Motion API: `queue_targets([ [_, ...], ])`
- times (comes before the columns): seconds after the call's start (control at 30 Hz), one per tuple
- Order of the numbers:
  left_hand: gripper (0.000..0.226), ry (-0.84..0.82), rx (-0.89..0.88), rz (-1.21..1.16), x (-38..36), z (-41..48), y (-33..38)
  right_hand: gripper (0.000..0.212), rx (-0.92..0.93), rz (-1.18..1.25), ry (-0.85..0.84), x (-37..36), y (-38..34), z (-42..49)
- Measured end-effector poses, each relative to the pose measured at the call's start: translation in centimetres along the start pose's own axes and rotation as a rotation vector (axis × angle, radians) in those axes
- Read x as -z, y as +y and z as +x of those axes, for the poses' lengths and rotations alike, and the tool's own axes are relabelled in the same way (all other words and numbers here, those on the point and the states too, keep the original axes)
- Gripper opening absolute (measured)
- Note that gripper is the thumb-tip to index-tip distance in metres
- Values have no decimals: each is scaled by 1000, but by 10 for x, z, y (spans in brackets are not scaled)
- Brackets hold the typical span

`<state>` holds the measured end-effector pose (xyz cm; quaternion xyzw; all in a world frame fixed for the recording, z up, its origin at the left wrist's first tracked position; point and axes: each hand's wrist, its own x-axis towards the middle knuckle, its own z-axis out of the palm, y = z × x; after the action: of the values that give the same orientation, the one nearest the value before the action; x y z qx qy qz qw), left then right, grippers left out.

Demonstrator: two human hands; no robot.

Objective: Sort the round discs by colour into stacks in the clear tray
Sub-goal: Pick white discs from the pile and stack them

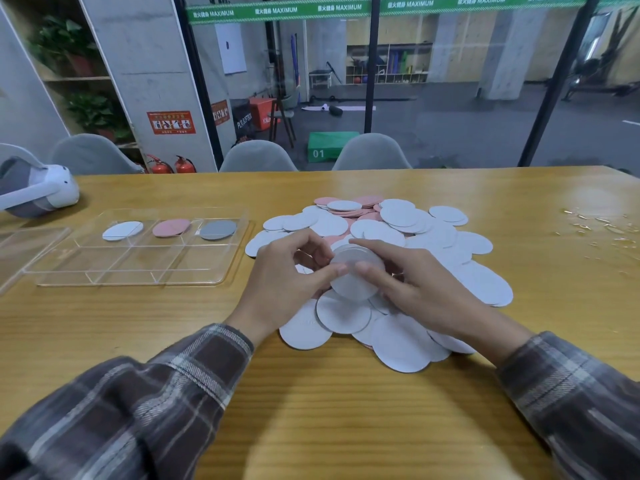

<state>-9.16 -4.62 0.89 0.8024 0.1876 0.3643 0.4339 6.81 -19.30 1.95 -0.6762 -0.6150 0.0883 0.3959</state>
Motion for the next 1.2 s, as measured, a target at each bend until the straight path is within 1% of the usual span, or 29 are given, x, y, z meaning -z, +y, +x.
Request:
queue_targets([
  [0.1,24,-12,-21,49,1,1,0,38,39,-100,56,-3,0,-1],
  [0.2,25,-69,-63,137,4,2,3,38,49,-155,86,-2,2,-1],
  [0.27,27,-154,-53,265,10,1,2,39,52,-185,107,0,3,0],
  [0.33,28,-277,-44,399,16,0,-1,39,52,-207,138,3,5,0],
  [0.4,32,-345,-62,466,18,-1,-4,40,40,-223,155,3,8,1],
  [0.57,37,-353,-63,489,19,-1,-2,41,24,-242,157,1,13,2],
  [0.67,32,-382,-32,386,20,-2,3,37,15,-221,163,2,16,2],
  [0.73,27,-360,5,281,21,0,7,35,7,-204,156,2,16,3],
  [0.87,18,-189,16,137,19,3,7,29,8,-129,91,1,10,2],
  [0.97,17,-97,-13,116,13,1,5,30,6,-60,36,1,5,-1],
  [1.07,19,-68,-16,88,7,0,3,31,4,-26,0,-1,3,-1],
  [1.13,19,-48,-40,96,5,0,3,34,9,-55,-5,-3,2,-1],
  [1.2,19,-37,-45,96,4,-1,3,41,39,-126,13,-5,2,-1],
])
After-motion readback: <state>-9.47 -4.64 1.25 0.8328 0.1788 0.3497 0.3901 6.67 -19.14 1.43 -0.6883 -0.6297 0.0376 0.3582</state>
